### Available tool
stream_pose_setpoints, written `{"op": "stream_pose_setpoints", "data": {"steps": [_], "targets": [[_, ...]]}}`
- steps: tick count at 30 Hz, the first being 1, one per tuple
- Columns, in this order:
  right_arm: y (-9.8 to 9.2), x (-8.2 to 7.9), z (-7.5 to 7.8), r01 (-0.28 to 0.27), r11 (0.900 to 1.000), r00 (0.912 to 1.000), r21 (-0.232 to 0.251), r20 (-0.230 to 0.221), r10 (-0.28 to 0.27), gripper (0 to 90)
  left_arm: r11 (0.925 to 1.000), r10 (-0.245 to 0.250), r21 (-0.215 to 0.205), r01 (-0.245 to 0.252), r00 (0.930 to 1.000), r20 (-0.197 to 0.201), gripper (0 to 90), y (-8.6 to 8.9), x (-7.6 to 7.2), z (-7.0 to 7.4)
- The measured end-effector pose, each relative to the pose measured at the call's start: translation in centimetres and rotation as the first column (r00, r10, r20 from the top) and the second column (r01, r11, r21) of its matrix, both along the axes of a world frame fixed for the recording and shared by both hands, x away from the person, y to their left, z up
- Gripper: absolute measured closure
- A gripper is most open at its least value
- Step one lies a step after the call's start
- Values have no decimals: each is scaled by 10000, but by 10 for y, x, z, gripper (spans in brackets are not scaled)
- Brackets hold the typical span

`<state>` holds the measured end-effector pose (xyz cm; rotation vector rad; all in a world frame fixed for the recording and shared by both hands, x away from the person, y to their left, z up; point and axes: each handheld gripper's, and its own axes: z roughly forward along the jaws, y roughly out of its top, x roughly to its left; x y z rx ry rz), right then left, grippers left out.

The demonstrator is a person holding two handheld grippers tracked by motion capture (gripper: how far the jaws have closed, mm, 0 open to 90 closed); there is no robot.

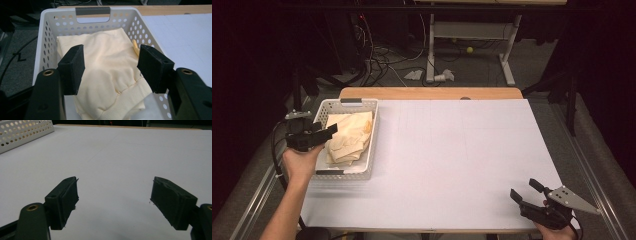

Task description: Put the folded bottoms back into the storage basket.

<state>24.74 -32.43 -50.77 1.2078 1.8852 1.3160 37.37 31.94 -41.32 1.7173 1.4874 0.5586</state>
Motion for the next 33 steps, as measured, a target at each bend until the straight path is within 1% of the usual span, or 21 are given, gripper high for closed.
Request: {"op": "stream_pose_setpoints", "data": {"steps": [5,8,10,18,27,33], "targets": [[0,0,0,-1,10000,10000,-5,2,1,226,10000,-93,13,93,9999,59,371,0,-4,1],[0,0,0,5,10000,10000,2,-3,-5,226,9998,-178,-17,178,9997,172,370,-1,-7,2],[0,0,0,18,10000,10000,34,-10,-18,226,9997,-221,-63,222,9995,225,354,-2,-9,3],[0,0,0,15,10000,10000,40,-6,-15,226,9993,-378,21,377,9984,416,350,-4,-18,3],[-1,0,0,24,10000,10000,73,-19,-24,226,9988,-476,-39,480,9963,709,336,-6,-26,5],[-1,0,0,46,9999,10000,105,-27,-46,226,9982,-600,76,596,9951,791,316,-8,-31,5]]}}
